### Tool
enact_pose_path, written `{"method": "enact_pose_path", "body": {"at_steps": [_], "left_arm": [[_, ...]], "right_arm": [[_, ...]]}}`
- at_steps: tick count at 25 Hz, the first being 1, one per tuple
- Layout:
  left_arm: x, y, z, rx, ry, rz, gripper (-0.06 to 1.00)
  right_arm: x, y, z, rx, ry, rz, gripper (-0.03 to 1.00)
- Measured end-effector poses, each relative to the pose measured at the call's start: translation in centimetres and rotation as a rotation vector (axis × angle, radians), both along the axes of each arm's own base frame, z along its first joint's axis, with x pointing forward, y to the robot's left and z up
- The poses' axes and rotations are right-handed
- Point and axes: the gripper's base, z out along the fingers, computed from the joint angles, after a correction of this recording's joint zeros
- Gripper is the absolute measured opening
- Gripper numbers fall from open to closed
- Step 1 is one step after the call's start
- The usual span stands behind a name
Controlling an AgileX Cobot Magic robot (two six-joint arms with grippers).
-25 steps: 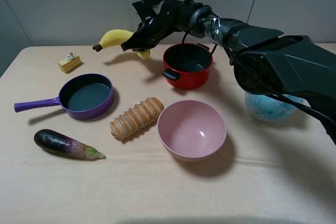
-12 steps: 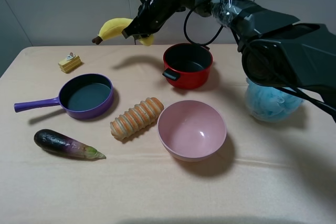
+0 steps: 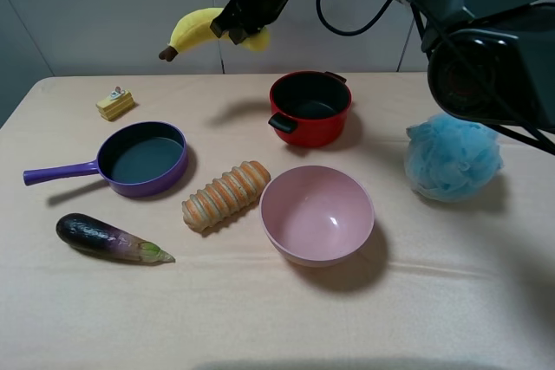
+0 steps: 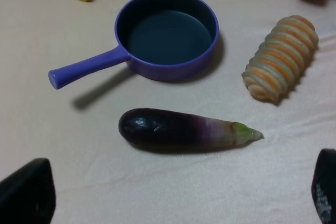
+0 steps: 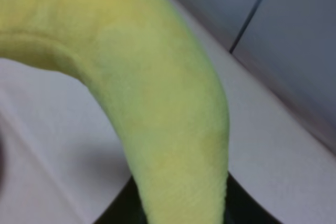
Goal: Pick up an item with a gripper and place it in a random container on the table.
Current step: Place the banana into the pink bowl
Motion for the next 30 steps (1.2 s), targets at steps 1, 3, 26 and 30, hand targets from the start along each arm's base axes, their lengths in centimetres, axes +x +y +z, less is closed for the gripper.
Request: {"method": "enact_pose_path", "body": {"at_steps": [1, 3, 26, 30], "left_arm": [[0.0, 0.0, 0.0, 0.000, 0.000, 0.000, 0.99], [0.0, 0.0, 0.0, 0.000, 0.000, 0.000, 0.99], [0.0, 0.0, 0.0, 0.000, 0.000, 0.000, 0.99], [0.0, 0.0, 0.0, 0.000, 0.000, 0.000, 0.99]], "right_arm": [[-0.2, -0.1, 0.4, -0.009, 0.001, 0.008, 0.14], [-0.5, -0.4, 1.0, -0.028, 0.008, 0.025, 0.14], [-9.6, -9.0, 4.4, -0.198, 0.019, 0.026, 0.14], [-12.0, -11.0, 4.1, -0.209, 0.031, 0.016, 0.14]]}}
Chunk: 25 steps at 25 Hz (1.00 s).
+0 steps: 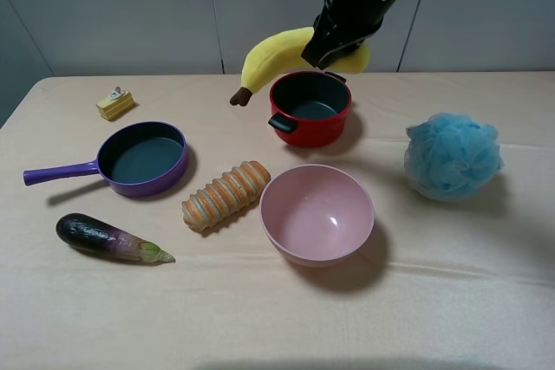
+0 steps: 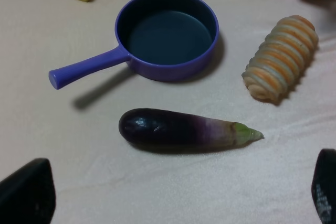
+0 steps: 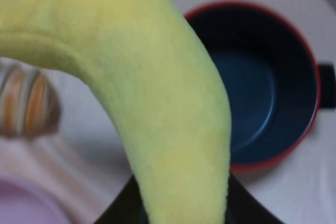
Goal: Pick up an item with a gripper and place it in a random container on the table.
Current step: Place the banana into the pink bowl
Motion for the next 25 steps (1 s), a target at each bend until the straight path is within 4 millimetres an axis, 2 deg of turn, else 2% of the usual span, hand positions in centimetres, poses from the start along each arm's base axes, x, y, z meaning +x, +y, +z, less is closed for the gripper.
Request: {"method": "enact_pose_path", "body": {"at_steps": [16, 21, 25], "left_arm": [[0.0, 0.0, 0.0, 0.000, 0.000, 0.000, 0.99], [0.0, 0.0, 0.0, 0.000, 0.000, 0.000, 0.99], [0.0, 0.0, 0.0, 0.000, 0.000, 0.000, 0.99]], "right_arm": [[-7.7, -4.8, -0.3, 0.019, 0.047, -0.072, 0.14], [-9.4, -5.6, -1.8, 0.028, 0.093, -0.091, 0.14], [-10.4, -5.5, -3.3, 0.040, 0.119, -0.092, 0.14]]}}
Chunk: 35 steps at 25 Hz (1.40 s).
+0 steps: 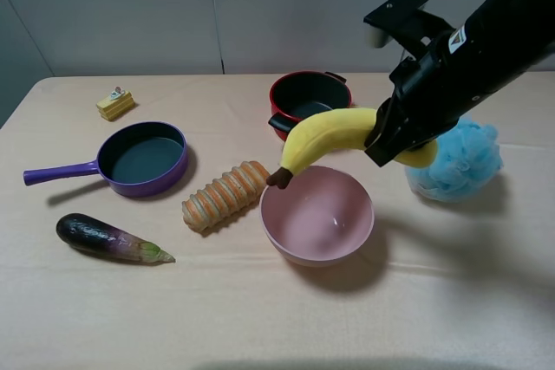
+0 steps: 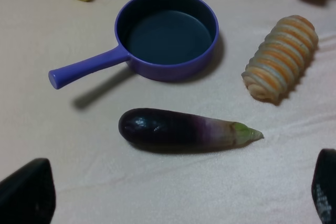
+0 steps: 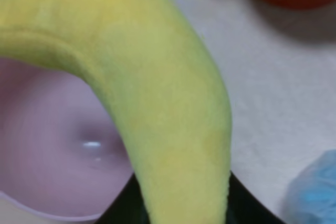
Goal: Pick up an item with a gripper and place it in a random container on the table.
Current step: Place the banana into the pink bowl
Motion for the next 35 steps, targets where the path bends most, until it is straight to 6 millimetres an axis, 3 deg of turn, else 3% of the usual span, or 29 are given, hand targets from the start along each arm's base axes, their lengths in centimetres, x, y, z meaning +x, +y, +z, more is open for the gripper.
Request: {"method": "enact_pose_path", "body": {"at_steps": [16, 27, 35], "left_arm": [[0.0, 0.0, 0.0, 0.000, 0.000, 0.000, 0.99], [0.0, 0.0, 0.0, 0.000, 0.000, 0.000, 0.99], [0.0, 0.0, 0.0, 0.000, 0.000, 0.000, 0.99]], "right_arm": [[-2.0, -0.3, -3.5, 0.023, 0.066, -0.044, 0.14], [-1.1, 0.2, -6.8, -0.012, 0.160, -0.121, 0.14], [-0.9, 0.4, -7.5, -0.013, 0.182, -0.157, 0.14]]}}
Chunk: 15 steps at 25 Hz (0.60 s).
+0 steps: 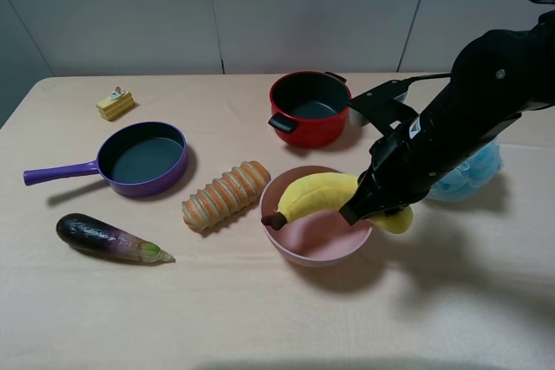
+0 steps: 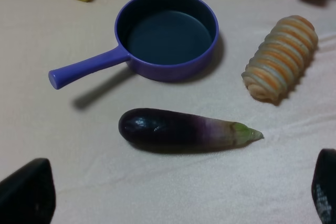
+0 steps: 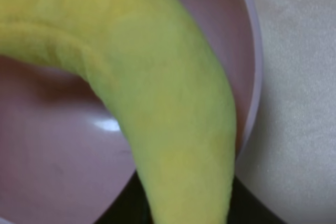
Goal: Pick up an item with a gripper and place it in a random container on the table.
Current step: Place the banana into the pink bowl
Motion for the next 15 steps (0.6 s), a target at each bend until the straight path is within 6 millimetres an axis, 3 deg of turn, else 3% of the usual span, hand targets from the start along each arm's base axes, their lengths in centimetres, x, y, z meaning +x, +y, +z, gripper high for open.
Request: {"method": "enact_pose_path", "body": {"at_steps": [15], "left_arm": [[0.00, 0.00, 0.00, 0.000, 0.000, 0.000, 0.99]], "right_arm": [[-0.01, 0.00, 0.00, 0.012, 0.017, -0.057, 0.14]]}}
